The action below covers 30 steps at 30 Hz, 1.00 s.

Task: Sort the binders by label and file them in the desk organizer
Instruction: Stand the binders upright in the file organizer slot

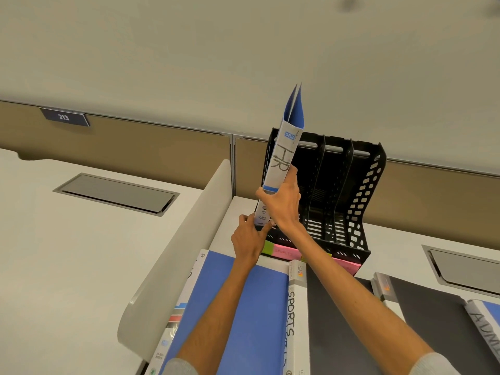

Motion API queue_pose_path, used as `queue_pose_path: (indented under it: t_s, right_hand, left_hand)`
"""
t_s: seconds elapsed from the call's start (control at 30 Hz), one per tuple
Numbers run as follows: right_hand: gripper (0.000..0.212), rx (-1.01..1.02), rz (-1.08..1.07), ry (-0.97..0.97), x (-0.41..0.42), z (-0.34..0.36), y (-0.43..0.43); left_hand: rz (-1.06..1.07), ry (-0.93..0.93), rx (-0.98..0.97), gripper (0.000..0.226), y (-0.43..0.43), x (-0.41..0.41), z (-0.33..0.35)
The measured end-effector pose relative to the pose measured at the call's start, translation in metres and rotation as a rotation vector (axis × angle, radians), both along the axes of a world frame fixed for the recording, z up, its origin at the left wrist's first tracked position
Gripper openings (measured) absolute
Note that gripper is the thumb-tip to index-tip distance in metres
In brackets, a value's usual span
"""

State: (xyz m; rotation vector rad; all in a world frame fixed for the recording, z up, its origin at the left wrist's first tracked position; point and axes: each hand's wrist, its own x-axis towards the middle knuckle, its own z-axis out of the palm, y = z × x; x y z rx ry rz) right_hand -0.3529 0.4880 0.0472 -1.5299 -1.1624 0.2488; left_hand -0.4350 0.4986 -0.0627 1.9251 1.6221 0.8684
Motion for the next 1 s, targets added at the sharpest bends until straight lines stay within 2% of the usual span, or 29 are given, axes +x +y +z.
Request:
queue_pose_path:
  t_s: [0.13,0.23,0.3,0.37,0.43,0.53,0.8,1.0]
  right_hand:
    - [0.084,-0.001,0.001,-0.026,-0.002,-0.001,0.000]
    - [0.084,0.000,0.005,-0.036,-0.001,-0.001,0.000]
    - [0.084,0.002,0.007,-0.030,0.000,-0.001,0.000]
    - [0.084,-0.003,0.003,-0.030,0.000,-0.001,0.002]
    - [0.085,-0.007,0.005,-0.041,-0.001,0.000,0.003]
    - [0.085,-0.011,0.012,-0.050,-0.003,0.000,0.005]
    - [0.081,0.006,-0.019,-0.115,-0.008,-0.012,0.001]
    - [0.082,-0.057,0.040,-0.179,-0.012,-0.030,-0.009]
  left_hand:
    - [-0.068,-0.008,-0.081,0.068,0.003,-0.003,-0.002]
    - [-0.207,-0.032,-0.140,0.074,0.013,-0.018,-0.003]
    - [-0.248,-0.239,-0.214,0.067,0.017,-0.031,-0.004]
    - [-0.175,-0.428,-0.239,0.055,0.015,-0.037,-0.007]
    - [-0.091,-0.513,-0.192,0.038,0.011,-0.037,-0.011]
    - [-0.037,-0.619,-0.221,0.033,0.012,-0.037,-0.009]
    - [-0.134,-0.361,-0.175,0.032,0.015,-0.041,-0.003]
    - [-0.154,-0.266,-0.153,0.030,0.019,-0.040,0.005]
